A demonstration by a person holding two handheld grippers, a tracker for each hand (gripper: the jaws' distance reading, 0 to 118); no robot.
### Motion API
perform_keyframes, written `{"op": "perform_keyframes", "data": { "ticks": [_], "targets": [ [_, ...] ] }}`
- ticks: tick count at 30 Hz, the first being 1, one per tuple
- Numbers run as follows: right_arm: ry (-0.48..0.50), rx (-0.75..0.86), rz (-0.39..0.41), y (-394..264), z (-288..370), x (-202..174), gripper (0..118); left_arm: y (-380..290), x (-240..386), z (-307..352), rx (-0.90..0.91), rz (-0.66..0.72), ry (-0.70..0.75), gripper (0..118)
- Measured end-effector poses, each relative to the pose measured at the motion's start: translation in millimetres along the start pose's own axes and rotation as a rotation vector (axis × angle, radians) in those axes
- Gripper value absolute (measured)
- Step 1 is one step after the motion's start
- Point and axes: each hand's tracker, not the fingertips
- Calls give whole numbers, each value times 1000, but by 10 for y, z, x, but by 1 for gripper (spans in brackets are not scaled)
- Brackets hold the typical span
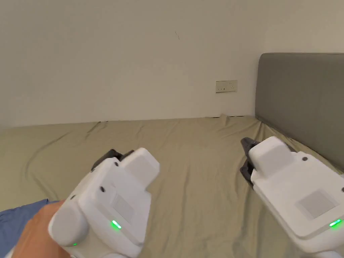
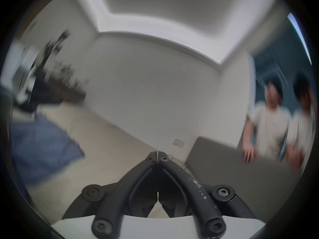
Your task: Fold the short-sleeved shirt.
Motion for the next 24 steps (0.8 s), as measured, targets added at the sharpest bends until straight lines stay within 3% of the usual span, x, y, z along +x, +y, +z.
{"op": "perform_keyframes", "data": {
  "ticks": [3,4,7,8,10,13,15,18,20,22,24],
  "targets": [
    [123,-34,408,-51,-29,-154,1,-71,183,-102,-55,-359,-8,0],
    [151,-41,580,-100,-31,-246,1,-115,246,-130,-50,-462,14,0],
    [142,-10,1003,-321,0,-480,1,-243,386,-171,-54,-608,51,0],
    [162,-3,1058,-380,4,-515,1,-269,407,-162,-28,-618,30,0],
    [213,-50,1066,-413,-18,-566,1,-317,479,-128,-32,-637,8,0],
    [214,-42,938,-437,-21,-547,1,-321,488,-140,-42,-587,-5,0],
    [180,-17,794,-342,2,-491,1,-241,396,-155,-64,-390,-3,0],
    [168,-16,333,-161,-27,-271,1,-78,8,-139,-86,168,-59,0],
    [144,-17,68,-67,-67,-156,1,-94,-253,-97,-24,550,-113,0],
    [114,-4,-193,-27,-101,-47,1,-139,-410,-61,55,823,-169,0],
    [105,23,-457,-13,-118,41,1,-177,-463,-37,93,1001,-164,0]
  ]
}}
